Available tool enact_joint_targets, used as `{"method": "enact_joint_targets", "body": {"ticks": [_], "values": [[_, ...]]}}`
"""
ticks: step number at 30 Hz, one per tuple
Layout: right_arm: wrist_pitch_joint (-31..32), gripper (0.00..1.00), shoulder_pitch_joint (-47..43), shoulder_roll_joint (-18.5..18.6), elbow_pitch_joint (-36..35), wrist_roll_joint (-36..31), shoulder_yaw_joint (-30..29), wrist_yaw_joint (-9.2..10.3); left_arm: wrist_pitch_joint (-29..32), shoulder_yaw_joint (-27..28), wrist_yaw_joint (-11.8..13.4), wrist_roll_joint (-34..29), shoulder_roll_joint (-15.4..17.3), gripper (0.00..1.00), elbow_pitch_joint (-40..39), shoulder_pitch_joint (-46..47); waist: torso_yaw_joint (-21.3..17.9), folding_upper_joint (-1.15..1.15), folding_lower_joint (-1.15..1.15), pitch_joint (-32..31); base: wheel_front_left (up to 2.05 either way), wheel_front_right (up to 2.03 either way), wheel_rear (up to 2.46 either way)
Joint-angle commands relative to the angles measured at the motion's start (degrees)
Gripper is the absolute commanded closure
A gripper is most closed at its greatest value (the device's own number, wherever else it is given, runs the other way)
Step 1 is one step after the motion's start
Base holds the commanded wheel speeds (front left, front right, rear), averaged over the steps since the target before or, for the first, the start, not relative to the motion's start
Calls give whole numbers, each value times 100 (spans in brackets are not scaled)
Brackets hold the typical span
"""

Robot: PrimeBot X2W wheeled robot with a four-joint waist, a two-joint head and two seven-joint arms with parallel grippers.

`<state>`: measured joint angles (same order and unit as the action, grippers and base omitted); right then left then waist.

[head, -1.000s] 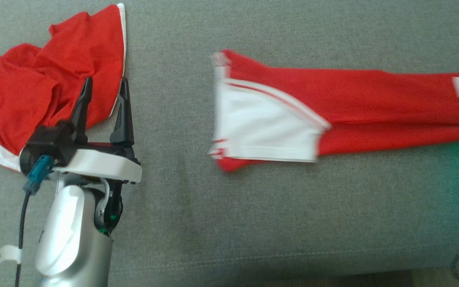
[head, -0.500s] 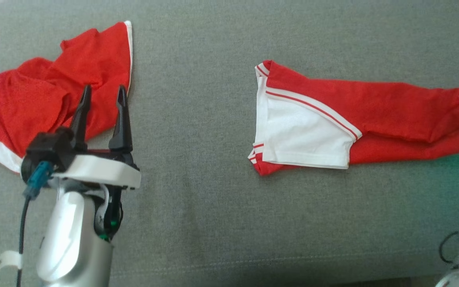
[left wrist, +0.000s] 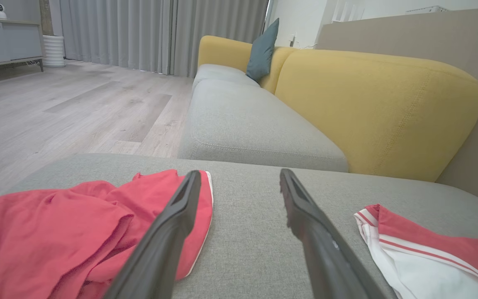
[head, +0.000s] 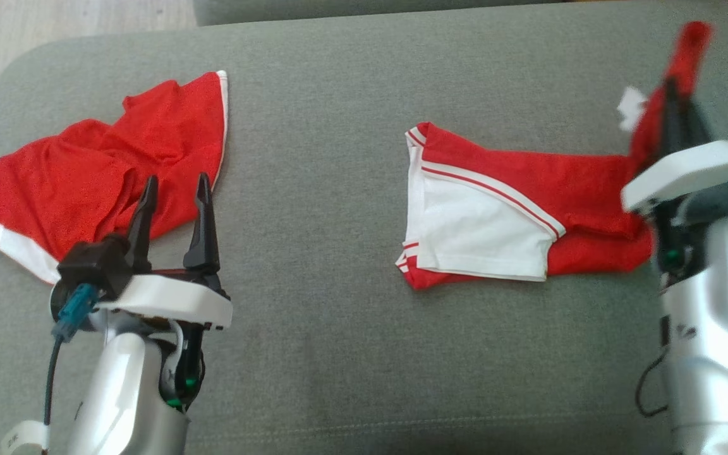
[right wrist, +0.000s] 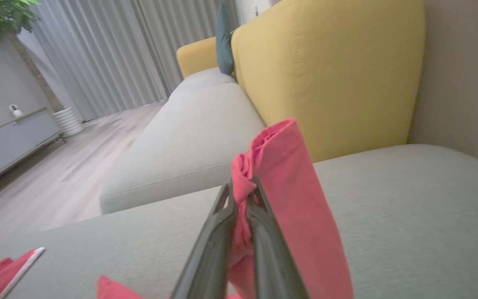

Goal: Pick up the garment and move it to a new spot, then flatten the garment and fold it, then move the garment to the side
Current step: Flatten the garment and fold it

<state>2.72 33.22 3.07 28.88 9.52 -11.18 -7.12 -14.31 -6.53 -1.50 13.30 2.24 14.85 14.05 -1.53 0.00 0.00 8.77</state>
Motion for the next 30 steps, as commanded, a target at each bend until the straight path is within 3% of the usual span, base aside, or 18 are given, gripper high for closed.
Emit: {"method": "enact_joint_targets", "body": {"ticks": [1,9,30], "values": [[23,100,85,-18,-266,132,262,-36,-69,162,40,34,65,0,-204,112,29,0,0,-14,0,0,0],[-36,100,-355,-19,-416,811,1340,-36,-69,63,105,114,65,0,-232,110,228,0,0,-55,0,0,0],[-836,100,-425,-19,858,1781,3188,-36,-69,-16,109,113,64,0,-135,52,520,0,0,-43,0,0,0]]}}
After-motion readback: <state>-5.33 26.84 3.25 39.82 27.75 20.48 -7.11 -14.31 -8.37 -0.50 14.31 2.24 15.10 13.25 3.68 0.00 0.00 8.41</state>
